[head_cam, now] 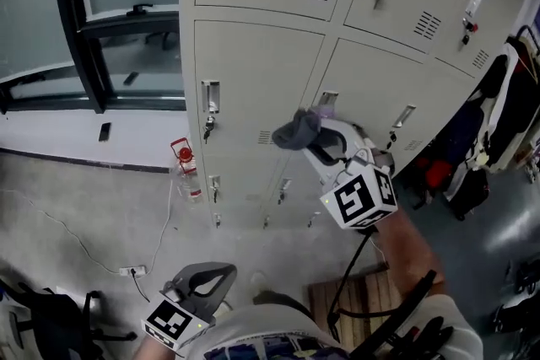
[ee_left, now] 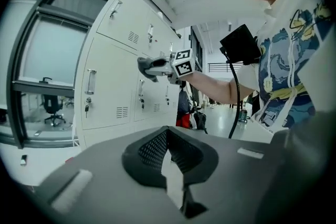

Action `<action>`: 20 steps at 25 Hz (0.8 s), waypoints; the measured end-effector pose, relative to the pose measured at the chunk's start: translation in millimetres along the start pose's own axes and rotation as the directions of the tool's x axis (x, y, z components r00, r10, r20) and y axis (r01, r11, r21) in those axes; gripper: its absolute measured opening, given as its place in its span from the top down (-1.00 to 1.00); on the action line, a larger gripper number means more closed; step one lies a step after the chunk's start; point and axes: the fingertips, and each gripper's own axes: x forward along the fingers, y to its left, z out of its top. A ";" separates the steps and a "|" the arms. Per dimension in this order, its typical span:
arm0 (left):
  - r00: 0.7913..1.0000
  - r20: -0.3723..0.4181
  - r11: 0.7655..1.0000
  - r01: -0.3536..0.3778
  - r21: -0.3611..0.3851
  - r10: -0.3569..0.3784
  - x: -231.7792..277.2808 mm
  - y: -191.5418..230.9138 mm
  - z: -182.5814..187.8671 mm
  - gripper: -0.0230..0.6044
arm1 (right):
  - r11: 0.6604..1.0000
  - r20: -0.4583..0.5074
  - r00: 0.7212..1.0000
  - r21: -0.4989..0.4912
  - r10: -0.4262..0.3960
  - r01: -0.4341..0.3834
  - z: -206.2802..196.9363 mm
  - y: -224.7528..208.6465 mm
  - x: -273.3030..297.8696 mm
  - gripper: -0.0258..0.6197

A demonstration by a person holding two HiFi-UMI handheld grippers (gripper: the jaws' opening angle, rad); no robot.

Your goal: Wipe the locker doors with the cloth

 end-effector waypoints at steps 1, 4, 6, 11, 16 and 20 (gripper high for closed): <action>1.000 0.007 1.000 0.000 0.006 0.000 4.8 2.8 4.3 0.92 | 0.999 0.008 1.000 -0.031 -0.023 0.023 2.8 -19.0 8.5 0.56; 0.999 0.031 1.000 0.006 0.020 -0.006 20.8 9.2 17.3 0.92 | 0.991 0.030 0.997 -0.114 -0.072 0.075 8.1 -64.2 31.0 0.56; 0.999 0.046 1.000 -0.009 -0.001 0.009 29.4 17.5 23.7 0.92 | 0.978 0.037 0.993 -0.175 -0.110 0.115 9.0 -87.8 43.4 0.56; 0.998 0.051 0.998 -0.021 -0.054 0.024 53.9 30.9 29.5 0.92 | 0.962 0.058 0.987 -0.221 -0.148 0.157 8.7 -121.8 68.1 0.56; 0.998 0.052 0.998 -0.034 -0.061 0.037 71.0 42.4 36.0 0.92 | 0.960 0.032 0.989 -0.240 -0.143 0.147 -10.1 -115.8 87.7 0.56; 0.998 0.053 0.998 -0.043 -0.054 0.046 75.3 50.1 36.2 0.92 | 0.969 0.016 0.994 -0.221 -0.109 0.110 -23.6 -90.5 97.1 0.56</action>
